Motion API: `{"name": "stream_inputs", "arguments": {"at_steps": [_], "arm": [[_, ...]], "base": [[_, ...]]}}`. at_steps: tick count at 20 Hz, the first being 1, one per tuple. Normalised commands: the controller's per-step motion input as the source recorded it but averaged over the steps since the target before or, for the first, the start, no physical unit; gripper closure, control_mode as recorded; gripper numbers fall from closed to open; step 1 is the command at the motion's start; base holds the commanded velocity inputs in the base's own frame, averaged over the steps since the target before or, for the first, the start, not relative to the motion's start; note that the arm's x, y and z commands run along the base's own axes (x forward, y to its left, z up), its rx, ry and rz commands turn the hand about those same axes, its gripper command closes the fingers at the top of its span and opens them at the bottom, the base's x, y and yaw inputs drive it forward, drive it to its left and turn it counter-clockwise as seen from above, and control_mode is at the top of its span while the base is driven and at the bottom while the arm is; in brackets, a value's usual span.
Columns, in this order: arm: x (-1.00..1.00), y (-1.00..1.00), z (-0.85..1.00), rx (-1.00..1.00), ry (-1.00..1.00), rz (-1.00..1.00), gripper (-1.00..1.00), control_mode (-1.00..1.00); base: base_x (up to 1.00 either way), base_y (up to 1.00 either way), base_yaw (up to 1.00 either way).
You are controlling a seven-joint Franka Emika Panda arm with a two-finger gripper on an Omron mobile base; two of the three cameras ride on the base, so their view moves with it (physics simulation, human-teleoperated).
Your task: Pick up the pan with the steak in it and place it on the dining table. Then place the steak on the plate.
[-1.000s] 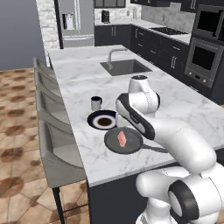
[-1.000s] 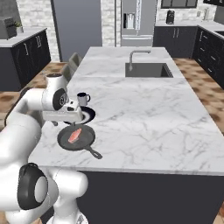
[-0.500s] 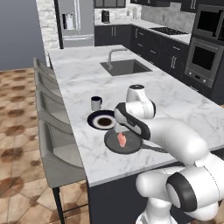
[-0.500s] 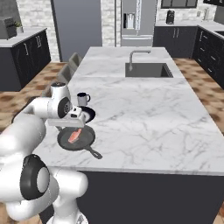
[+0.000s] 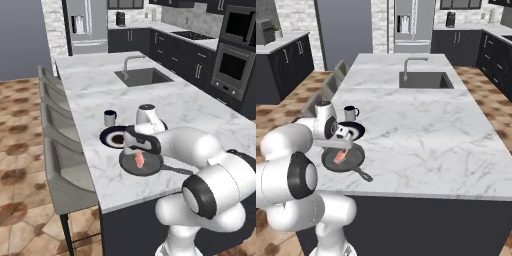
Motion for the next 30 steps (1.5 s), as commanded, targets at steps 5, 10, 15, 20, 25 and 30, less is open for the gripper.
{"name": "stream_inputs", "arguments": {"at_steps": [5, 10, 15, 20, 25, 30], "arm": [[0.16, 0.09, -0.18, 0.00, -0.02, -0.02, -1.00, -1.00], [0.02, 0.00, -0.02, 0.00, 0.00, 0.00, -1.00, -1.00], [0.22, 0.00, -0.22, 0.00, 0.00, 0.00, -1.00, -1.00], [0.12, 0.00, -0.28, -0.01, -0.05, 0.00, -1.00, -1.00], [0.03, 0.00, -0.15, 0.00, -0.04, 0.00, -1.00, -1.00], [0.00, 0.00, -0.05, 0.00, -0.01, 0.00, -1.00, -1.00]], "base": [[0.00, 0.00, 0.00], [0.00, 0.00, 0.00], [0.00, 0.00, 0.00], [0.00, 0.00, 0.00], [0.00, 0.00, 0.00], [0.00, 0.00, 0.00]]}}
